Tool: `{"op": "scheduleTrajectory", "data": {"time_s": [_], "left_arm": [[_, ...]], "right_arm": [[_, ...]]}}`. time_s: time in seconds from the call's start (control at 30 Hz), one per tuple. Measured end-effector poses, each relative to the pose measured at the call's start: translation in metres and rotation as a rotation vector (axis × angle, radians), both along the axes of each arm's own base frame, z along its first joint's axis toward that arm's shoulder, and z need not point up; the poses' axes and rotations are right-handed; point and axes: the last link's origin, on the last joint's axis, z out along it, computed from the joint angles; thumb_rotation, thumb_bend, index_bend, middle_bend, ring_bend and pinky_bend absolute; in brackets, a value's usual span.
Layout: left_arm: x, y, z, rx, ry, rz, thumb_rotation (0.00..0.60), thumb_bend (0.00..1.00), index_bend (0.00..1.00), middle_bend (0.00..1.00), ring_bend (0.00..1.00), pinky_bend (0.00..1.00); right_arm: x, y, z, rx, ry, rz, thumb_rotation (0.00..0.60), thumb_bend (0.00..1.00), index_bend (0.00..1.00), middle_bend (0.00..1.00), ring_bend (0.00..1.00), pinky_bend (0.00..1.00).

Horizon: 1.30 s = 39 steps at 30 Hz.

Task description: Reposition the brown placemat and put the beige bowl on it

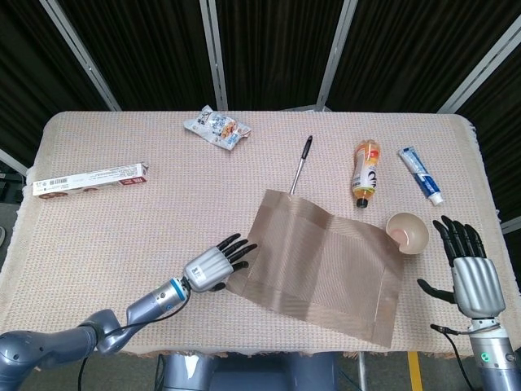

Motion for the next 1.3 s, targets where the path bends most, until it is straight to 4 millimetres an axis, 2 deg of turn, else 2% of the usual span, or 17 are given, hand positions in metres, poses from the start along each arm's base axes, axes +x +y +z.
{"op": "scheduleTrajectory", "data": {"time_s": [0.13,0.53,0.77,1.07,1.3], "left_arm": [[0.000,0.001,0.000,0.000,0.001,0.006,0.600,0.13,0.30,0.00,0.00,0.00],[0.006,-0.003,-0.007,-0.011,-0.001,-0.005,0.600,0.31,0.31,0.00,0.00,0.00],[0.006,-0.004,-0.008,-0.017,0.003,-0.005,0.600,0.32,0.31,0.00,0.00,0.00],[0.008,-0.007,-0.012,-0.030,0.004,0.001,0.600,0.41,0.35,0.00,0.00,0.00],[0.008,-0.009,-0.017,-0.044,0.004,0.009,0.600,0.44,0.38,0.00,0.00,0.00]], "right_arm": [[0.000,0.000,0.000,-0.001,-0.002,0.001,0.600,0.00,0.00,0.00,0.00,0.00],[0.002,0.001,0.003,-0.007,-0.005,0.010,0.600,0.00,0.00,0.00,0.00,0.00],[0.002,0.001,0.004,-0.011,-0.010,0.011,0.600,0.00,0.00,0.00,0.00,0.00],[0.003,0.002,0.005,-0.012,-0.015,0.018,0.600,0.00,0.00,0.00,0.00,0.00],[0.004,0.002,0.006,-0.013,-0.021,0.027,0.600,0.00,0.00,0.00,0.00,0.00]]}}
